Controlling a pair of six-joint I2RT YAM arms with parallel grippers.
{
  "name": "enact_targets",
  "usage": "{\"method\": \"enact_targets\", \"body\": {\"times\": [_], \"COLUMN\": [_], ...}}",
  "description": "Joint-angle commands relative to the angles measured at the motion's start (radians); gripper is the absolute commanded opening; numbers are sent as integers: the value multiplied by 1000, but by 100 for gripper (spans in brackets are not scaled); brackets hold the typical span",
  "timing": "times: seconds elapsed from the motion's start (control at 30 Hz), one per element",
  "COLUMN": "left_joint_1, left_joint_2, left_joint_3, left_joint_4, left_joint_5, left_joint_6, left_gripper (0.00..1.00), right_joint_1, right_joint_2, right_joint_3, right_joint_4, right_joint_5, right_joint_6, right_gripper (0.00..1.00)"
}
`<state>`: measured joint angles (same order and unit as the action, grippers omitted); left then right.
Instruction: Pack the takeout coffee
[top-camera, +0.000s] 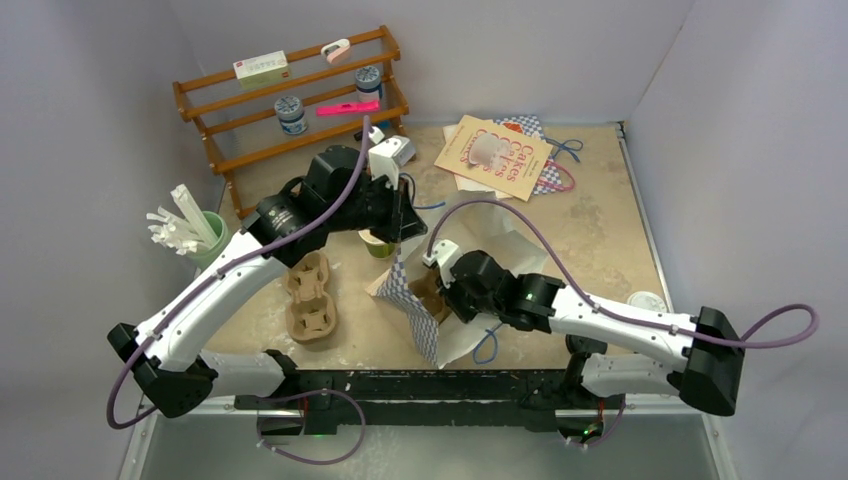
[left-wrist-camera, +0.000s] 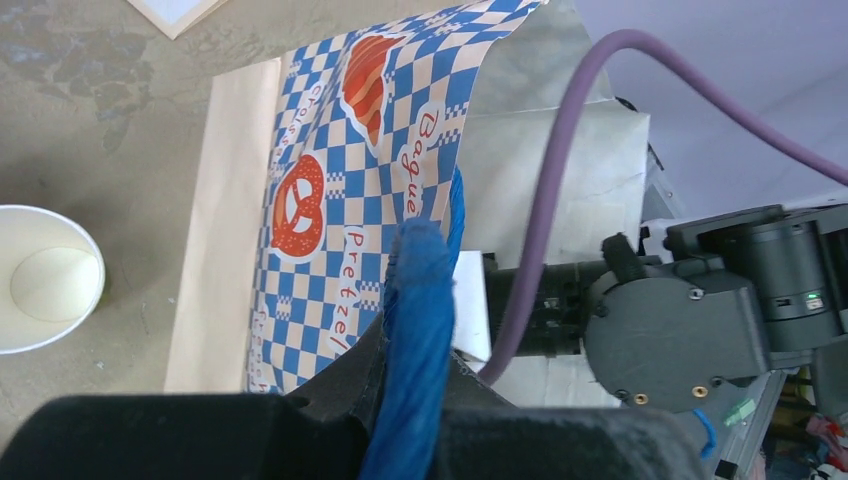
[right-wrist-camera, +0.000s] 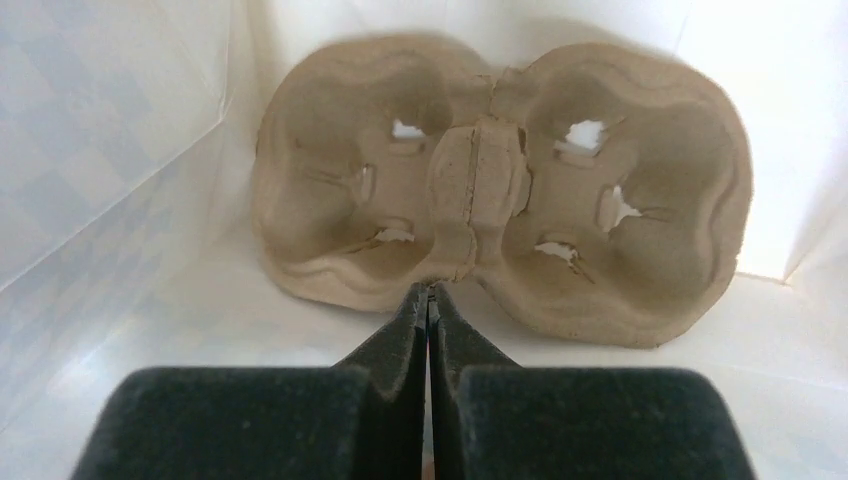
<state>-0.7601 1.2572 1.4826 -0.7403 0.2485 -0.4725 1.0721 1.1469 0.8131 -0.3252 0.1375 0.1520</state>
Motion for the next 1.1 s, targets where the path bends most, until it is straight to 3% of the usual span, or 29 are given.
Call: {"method": "enact_targets", "body": {"times": [0.0, 0.5, 0.63, 0.77, 0.97, 1.07], "left_joint_1": [-1, 1, 2, 1, 1, 1], "left_joint_2": [-35, -144, -145, -136, -133, -142], "left_joint_3": [47, -181, -175, -171, -176, -226], "left_joint_4": [93, 211, 206, 205, 227, 335], "left_joint_5": [58, 188, 195, 201, 165, 135], "left_joint_6": [-29, -167, -166, -158, -144, -175], "left_gripper": [0, 0, 0, 0, 0, 0], "right_joint_1": [-6, -74, -89, -142, -161, -162], "right_joint_2": [49, 220, 205, 223, 71, 12], "right_joint_3": [-2, -10, 78, 193, 194, 174], "right_joint_4": [100, 310, 175, -36, -93, -135], "right_joint_5": [-5, 160, 246, 231, 243, 334], "right_joint_6": [8, 242, 334, 417, 493, 537], "right_gripper": [0, 0, 0, 0, 0, 0]}}
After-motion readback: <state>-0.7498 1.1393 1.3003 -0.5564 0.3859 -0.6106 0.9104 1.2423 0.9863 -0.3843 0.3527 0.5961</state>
